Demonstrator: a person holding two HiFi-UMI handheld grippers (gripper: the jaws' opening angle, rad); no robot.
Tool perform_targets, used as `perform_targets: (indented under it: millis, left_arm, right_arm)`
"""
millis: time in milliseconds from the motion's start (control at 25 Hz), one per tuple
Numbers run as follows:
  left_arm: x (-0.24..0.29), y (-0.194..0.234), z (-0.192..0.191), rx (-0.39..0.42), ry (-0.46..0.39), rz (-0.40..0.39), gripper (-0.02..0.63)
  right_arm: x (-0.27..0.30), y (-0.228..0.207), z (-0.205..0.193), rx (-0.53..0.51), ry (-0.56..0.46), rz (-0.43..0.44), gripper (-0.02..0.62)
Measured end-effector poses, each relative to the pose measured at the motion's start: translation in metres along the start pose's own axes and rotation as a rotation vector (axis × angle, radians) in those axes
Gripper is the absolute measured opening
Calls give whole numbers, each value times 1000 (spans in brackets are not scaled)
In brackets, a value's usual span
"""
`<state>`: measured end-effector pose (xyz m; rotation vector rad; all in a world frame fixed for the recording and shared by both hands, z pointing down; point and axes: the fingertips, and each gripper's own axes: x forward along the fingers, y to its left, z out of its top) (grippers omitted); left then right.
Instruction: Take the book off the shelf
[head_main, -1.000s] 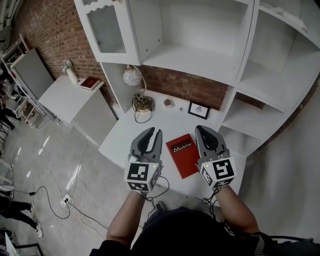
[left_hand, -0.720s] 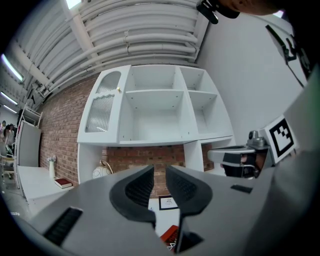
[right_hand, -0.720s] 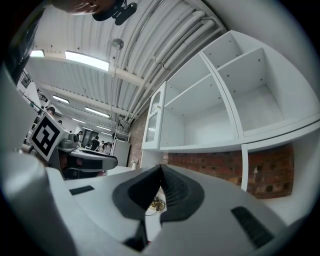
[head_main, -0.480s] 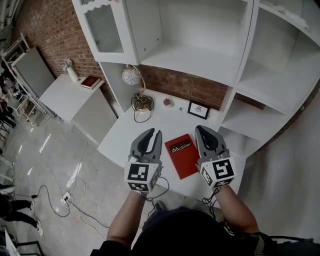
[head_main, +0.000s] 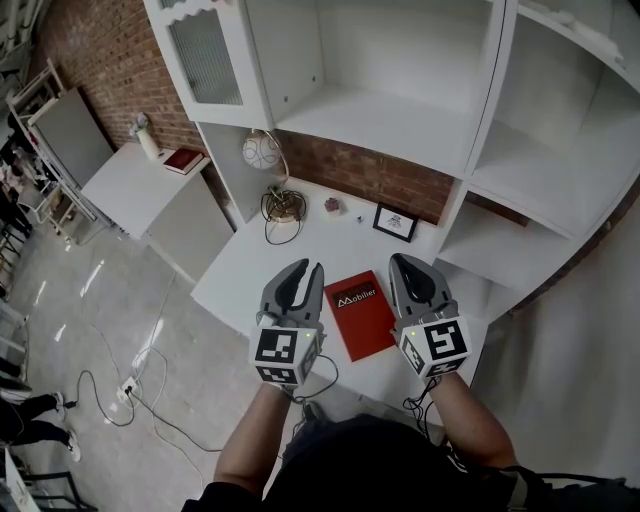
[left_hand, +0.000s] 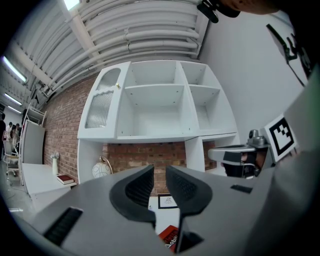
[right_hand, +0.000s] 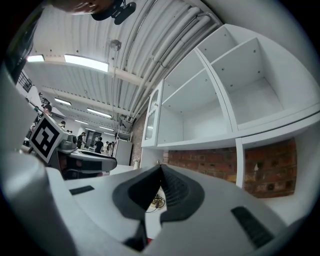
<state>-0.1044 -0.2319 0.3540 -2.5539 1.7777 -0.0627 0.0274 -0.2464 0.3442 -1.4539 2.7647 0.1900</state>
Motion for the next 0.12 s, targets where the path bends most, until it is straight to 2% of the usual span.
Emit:
perform_targets:
  millis: [120]
  left_arm:
    - [4, -6, -2, -1, 3, 5, 71]
  right_arm:
    - [-2, -6, -2, 2, -1, 9, 0]
